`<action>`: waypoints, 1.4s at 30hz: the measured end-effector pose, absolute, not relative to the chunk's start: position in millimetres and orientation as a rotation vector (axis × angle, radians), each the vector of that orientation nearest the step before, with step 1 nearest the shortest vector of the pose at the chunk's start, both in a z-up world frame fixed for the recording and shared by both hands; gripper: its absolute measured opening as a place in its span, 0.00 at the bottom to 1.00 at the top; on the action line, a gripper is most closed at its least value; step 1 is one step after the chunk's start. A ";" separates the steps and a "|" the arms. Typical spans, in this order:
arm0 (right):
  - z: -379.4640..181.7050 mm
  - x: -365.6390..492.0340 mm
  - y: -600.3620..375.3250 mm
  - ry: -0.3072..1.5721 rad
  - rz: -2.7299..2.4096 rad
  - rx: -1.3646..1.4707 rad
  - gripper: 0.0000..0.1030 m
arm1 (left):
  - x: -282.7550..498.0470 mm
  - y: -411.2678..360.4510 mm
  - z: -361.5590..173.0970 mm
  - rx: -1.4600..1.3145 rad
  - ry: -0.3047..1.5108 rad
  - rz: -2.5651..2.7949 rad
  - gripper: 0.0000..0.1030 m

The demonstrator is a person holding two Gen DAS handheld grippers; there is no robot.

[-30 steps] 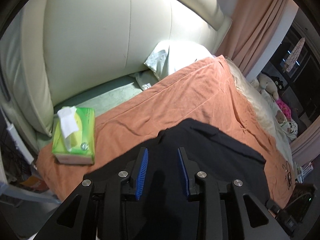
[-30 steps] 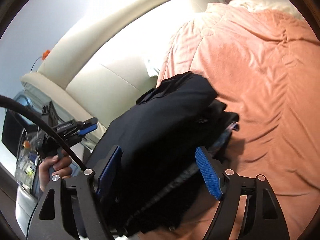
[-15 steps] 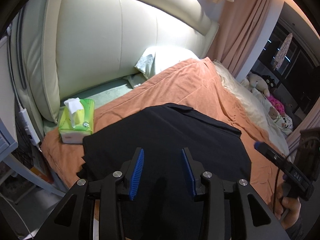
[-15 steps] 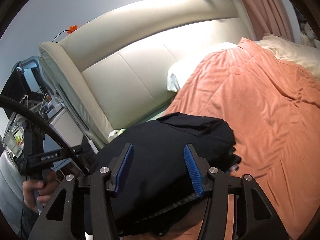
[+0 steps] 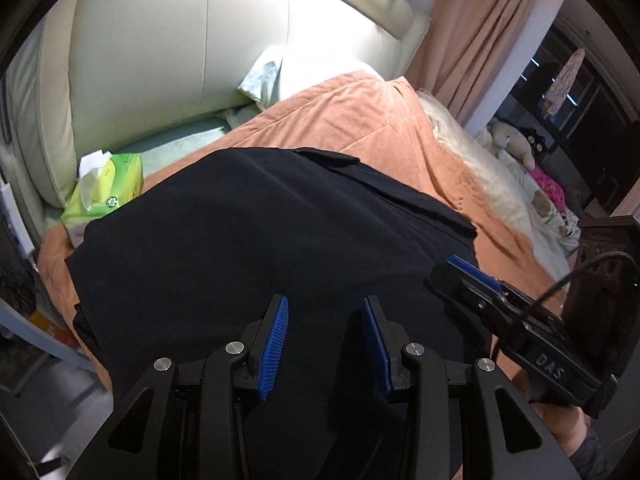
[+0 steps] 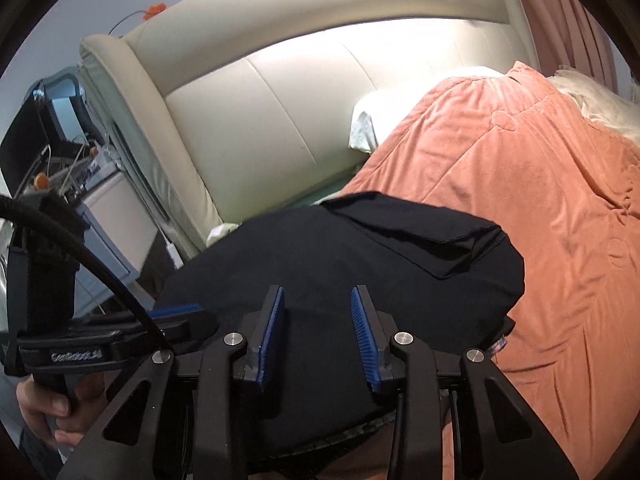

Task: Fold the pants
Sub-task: 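Lower the trouser stack onto the folded black clothes beside the tissue box, then open both tools and pull them back from the stacked trousers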

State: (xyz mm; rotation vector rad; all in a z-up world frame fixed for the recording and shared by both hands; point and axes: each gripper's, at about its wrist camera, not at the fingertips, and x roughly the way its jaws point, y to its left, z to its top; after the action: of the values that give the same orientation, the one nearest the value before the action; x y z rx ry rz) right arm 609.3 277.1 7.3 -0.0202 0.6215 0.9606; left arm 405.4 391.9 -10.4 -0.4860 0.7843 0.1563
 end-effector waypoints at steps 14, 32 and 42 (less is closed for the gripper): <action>-11.6 566.7 264.2 0.651 0.920 -0.127 0.32 | 364.4 371.0 -15.9 -0.460 0.831 0.185 0.40; 67.8 487.6 160.9 0.602 0.842 -0.056 0.79 | 288.9 304.8 52.6 -0.359 0.763 0.235 0.74; 90.7 412.6 95.1 0.553 0.766 -0.060 0.99 | 245.8 251.7 83.2 -0.232 0.667 0.292 0.99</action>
State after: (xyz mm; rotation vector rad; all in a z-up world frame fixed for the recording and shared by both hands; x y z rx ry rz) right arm 412.6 95.1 90.7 -0.0604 0.5534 0.7657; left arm 245.8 251.7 83.2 -0.2316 0.6675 0.2918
